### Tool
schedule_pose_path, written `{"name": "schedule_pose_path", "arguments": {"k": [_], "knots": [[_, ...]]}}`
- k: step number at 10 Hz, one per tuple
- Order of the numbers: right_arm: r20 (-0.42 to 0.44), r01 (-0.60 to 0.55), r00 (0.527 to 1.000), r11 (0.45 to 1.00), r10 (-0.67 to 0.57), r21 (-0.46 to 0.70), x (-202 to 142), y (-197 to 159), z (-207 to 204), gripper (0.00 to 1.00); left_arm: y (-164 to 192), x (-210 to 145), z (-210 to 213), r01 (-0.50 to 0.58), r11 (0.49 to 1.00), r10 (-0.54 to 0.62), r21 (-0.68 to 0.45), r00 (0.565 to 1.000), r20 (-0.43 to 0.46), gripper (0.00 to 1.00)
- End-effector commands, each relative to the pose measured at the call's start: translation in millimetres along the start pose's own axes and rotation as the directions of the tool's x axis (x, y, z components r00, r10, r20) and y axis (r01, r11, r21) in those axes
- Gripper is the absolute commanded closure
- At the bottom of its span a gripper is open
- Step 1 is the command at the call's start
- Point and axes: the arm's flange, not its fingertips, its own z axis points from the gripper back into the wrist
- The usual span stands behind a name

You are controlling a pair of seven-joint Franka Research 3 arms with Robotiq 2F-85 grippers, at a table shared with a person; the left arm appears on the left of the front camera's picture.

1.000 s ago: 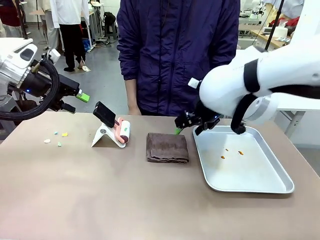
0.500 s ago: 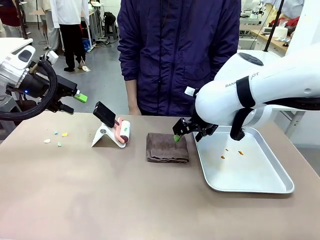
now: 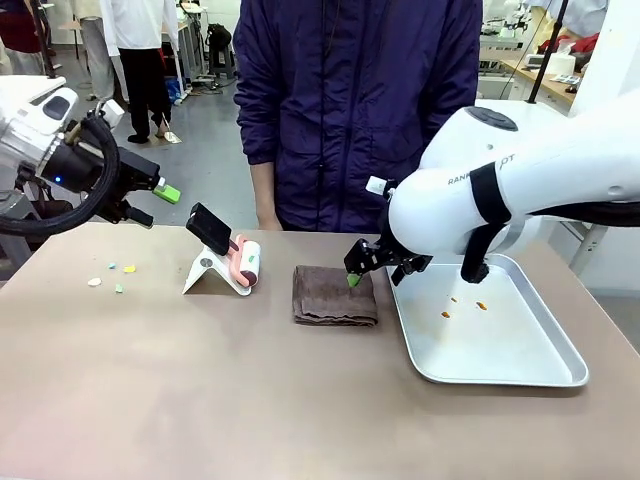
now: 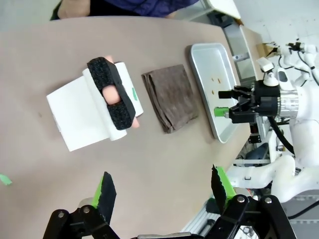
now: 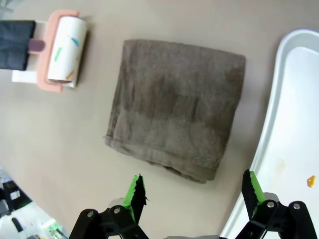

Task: Clean the surface of the table.
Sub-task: Hold the Lint Roller with your left hand and the towel with your right hand.

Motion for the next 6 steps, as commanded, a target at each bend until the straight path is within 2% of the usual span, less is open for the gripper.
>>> {"name": "schedule_pose_path", "arguments": {"k": [1,2,4,5,6], "knots": [[-0.044,0.033,0.998,0.996,-0.037,-0.082,22,28,-7,0.00,-4,32,3,-0.117,0.992,0.121,0.037,0.983,-0.139,0.00],[-0.064,0.047,0.996,0.992,-0.054,-0.114,25,33,-14,0.00,6,45,-3,-0.193,0.978,0.204,0.076,0.965,-0.167,0.00],[-0.065,0.067,0.995,0.992,-0.074,-0.109,30,35,-22,0.00,14,61,-17,-0.231,0.968,0.246,0.095,0.949,-0.196,0.00],[-0.071,0.078,0.994,0.990,-0.086,-0.117,34,37,-27,0.00,17,68,-24,-0.228,0.971,0.238,0.074,0.954,-0.183,0.00],[-0.108,0.094,0.988,0.985,-0.110,-0.145,39,38,-40,0.00,23,76,-33,-0.265,0.957,0.277,0.118,0.955,-0.107,0.00]]}}
